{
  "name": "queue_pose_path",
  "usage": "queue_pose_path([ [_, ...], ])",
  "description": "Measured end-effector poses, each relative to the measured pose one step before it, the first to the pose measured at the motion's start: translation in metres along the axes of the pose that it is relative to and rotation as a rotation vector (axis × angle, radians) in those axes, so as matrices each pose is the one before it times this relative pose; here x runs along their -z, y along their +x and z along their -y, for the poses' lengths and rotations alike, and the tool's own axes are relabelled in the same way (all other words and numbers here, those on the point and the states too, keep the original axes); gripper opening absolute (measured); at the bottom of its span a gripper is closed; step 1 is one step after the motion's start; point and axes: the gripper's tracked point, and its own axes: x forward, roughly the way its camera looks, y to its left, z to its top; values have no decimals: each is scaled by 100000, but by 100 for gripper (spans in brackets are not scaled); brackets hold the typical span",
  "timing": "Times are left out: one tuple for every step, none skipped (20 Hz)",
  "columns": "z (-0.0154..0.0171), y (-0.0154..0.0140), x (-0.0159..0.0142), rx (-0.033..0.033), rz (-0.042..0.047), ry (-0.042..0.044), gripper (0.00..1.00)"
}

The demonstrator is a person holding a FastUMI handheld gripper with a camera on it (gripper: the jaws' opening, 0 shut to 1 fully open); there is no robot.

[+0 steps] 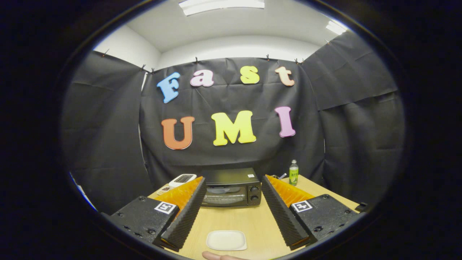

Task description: Open the toaster oven, put the food inside, and close the toaster oven door.

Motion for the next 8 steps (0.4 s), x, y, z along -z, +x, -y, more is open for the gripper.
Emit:
queue_pose_path([
  [-92,-89,9,-141,142,-25,100],
  [-120,-68,-14,-517,203,-83,100],
  [-166,-119,-7,-633,151,-269,100],
  [-69,3,31,-291,25,-282,100],
  [32,-16,-38,23,81,-184,100],
  [33,-16,57,-77,-75,-223,100],
  [31,-75,-89,-35,200,17,100],
  [123,-20,-54,204,48,-18,100],
])
